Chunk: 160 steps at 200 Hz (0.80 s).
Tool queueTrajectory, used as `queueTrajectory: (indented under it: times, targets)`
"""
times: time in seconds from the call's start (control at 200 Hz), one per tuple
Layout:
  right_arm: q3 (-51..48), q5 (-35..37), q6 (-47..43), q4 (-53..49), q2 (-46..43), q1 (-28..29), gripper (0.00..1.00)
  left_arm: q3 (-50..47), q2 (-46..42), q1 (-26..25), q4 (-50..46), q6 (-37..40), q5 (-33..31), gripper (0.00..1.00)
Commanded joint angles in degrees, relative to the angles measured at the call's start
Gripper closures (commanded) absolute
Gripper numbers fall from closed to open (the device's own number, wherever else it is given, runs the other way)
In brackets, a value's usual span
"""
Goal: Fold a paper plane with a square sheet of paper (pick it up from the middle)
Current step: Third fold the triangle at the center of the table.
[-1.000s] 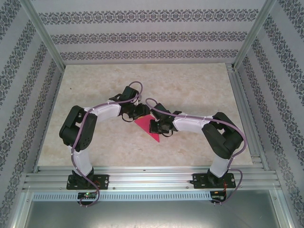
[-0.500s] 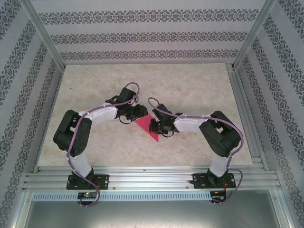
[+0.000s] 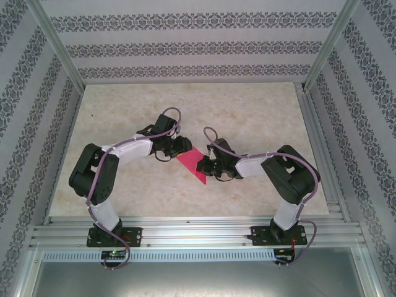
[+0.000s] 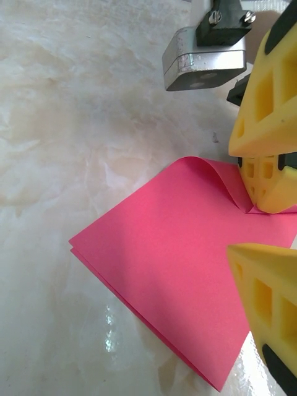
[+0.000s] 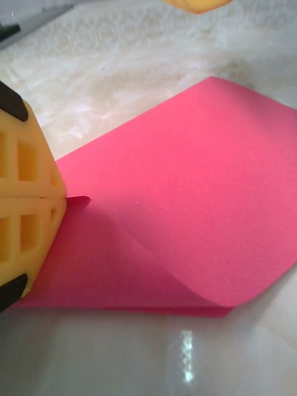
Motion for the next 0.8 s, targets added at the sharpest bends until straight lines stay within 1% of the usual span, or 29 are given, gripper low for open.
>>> queueTrajectory:
  times: [0.0,0.115,0.19,0.36,0.45,0.58,0.639,0.664,0.689,0.719,0.739,0.779,0.794]
  targets:
    - [-4.25,-1.39,3.49,5.68,4.21,-1.16,0.97,-1.03,-2.00,-0.67,0.72,-0.28,-0.53,0.57]
    - [-6.00,-3.05,5.16,10.23,6.28,-1.34,0.97,-0.87,-2.16,-0.60,0.11,-0.11,-0.61,0.57]
    - [-7.62,-2.48,5.63,12.21,6.93,-1.28,0.98,-1.38,-2.59,-0.61,0.07,-0.10,-1.06,0.58]
    - [-8.34,-2.22,5.44,11.91,6.71,-1.10,0.97,-1.85,-2.71,-0.66,0.02,-0.14,-1.05,0.57]
    - [-6.58,-0.39,2.42,5.29,4.47,-0.60,0.96,-1.75,-2.00,-0.71,0.88,-0.37,-0.75,0.57]
    - [-4.72,1.27,-0.36,-0.20,2.34,-0.37,0.94,-1.36,-0.13,-0.64,3.04,-2.08,0.87,0.59]
    - [-3.44,1.37,-1.55,-2.80,1.92,-0.29,0.90,-1.14,0.88,-0.65,3.37,-2.56,0.38,0.59]
    - [-3.18,1.30,-1.78,-3.08,1.78,-0.18,0.92,-0.94,1.37,-0.66,3.19,-2.62,0.11,0.60]
    - [-2.84,1.38,-2.20,-3.63,1.54,-0.06,0.97,-0.72,1.73,-0.71,2.96,-2.56,-0.25,0.60]
    - [-2.43,1.46,-2.42,-4.43,1.39,0.01,0.97,-0.69,2.25,-0.63,2.88,-2.68,-0.53,0.60]
    - [-2.06,1.61,-2.59,-4.92,1.29,0.00,0.95,-0.75,2.60,-0.64,3.11,-2.87,-0.64,0.60]
    - [-1.44,1.52,-2.89,-5.76,1.04,0.15,0.85,-0.48,3.43,-0.60,3.62,-3.26,-0.74,0.60]
    - [-1.18,1.60,-2.99,-6.16,0.95,0.30,0.83,-0.28,3.78,-0.65,3.63,-3.26,-0.63,0.60]
